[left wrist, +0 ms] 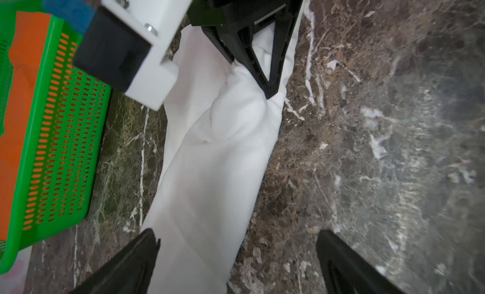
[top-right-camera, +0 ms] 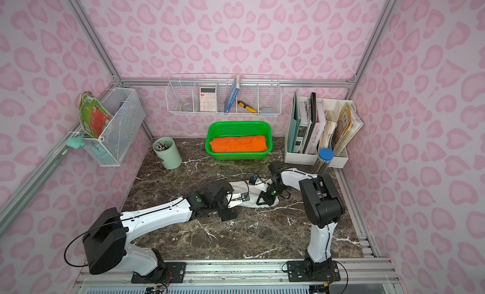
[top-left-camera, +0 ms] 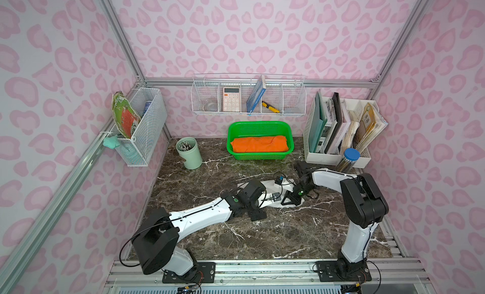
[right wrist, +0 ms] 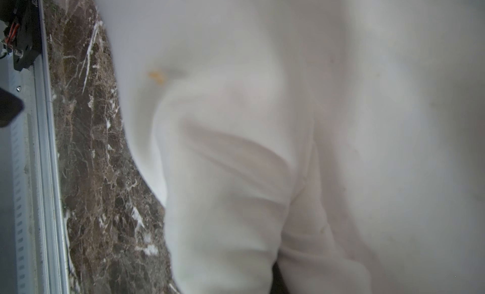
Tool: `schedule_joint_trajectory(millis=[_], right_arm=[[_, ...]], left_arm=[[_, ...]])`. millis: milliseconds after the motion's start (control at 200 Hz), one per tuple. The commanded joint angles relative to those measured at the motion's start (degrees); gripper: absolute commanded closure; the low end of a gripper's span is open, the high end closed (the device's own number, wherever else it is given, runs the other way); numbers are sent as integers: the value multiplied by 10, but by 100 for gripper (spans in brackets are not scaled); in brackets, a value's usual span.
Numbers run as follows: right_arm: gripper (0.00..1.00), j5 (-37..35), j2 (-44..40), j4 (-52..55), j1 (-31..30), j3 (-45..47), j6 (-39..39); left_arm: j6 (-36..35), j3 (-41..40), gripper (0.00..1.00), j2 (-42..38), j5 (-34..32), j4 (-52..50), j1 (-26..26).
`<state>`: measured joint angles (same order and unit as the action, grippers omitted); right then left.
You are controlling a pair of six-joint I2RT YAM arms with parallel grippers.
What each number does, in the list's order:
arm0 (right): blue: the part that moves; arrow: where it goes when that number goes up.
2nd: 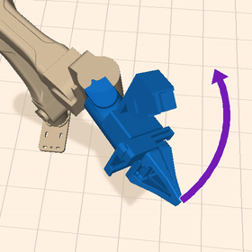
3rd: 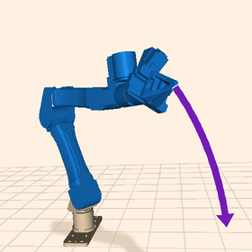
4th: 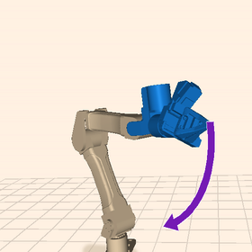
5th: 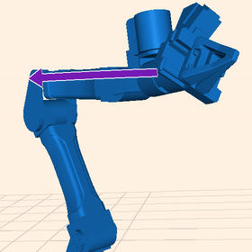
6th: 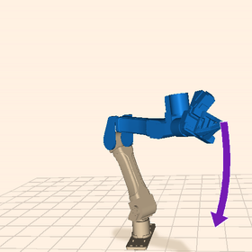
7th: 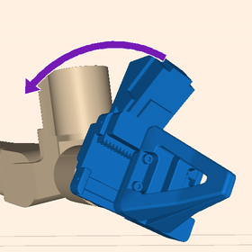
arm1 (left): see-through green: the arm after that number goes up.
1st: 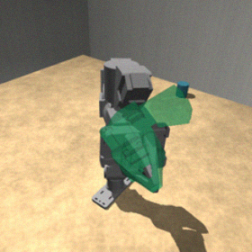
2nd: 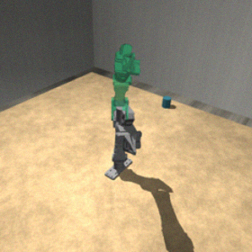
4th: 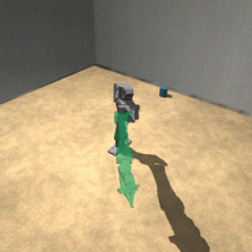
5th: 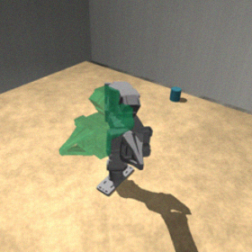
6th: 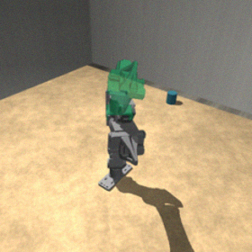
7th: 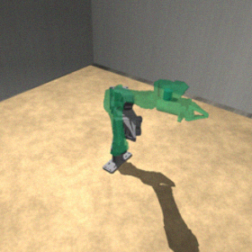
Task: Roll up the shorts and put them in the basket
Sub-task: Roll the shorts at the center of the board.
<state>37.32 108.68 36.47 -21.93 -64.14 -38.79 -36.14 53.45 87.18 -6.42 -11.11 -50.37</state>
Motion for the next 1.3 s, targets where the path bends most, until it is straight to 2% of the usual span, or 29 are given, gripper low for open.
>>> schedule_joint_trajectory(millis=[0,205,465,650,755,840,925,1040,1105,1135,1215,1220,1225,1230,1240,1250,1265,1295], right_arm=[[100,-23,6,26,0,1,10],[100,-16,7,26,1,-3,8],[100,-5,-6,22,3,-1,-2],[100,-3,-19,12,2,10,-4],[100,0,-24,12,2,12,-7],[100,-7,-34,-1,2,19,-3],[100,-9,-46,-14,2,25,2],[100,-15,-63,-41,3,36,13],[100,-22,-72,-58,4,45,22],[92,-24,-77,-69,5,51,27],[57,-23,-93,-90,9,62,33],[57,-23,-93,-90,9,62,33],[52,-22,-94,-92,10,64,32],[52,-22,-94,-92,10,64,32],[46,-20,-97,-94,11,66,32],[36,-20,-98,-98,12,67,33],[4,-20,-102,-103,12,70,34],[0,-22,-108,-108,13,73,35]], left_arm=[[-50,14,1,33,-45,65,-7],[-80,30,1,109,-50,82,-9],[-96,17,1,144,-69,113,-9],[-72,22,12,171,-59,111,0],[-58,26,22,180,-49,97,6],[-43,37,47,179,-39,71,5],[-36,38,65,178,-34,55,6],[-20,39,79,181,-33,34,7],[-9,37,81,179,-34,27,7],[-4,36,81,178,-33,23,7],[1,36,83,174,-36,14,7],[2,36,83,174,-36,14,6],[2,37,83,175,-36,13,6],[2,37,83,174,-36,12,6],[2,37,84,174,-37,11,7],[2,37,84,173,-38,11,6],[2,37,84,174,-39,10,6],[3,37,84,173,-40,8,7]])
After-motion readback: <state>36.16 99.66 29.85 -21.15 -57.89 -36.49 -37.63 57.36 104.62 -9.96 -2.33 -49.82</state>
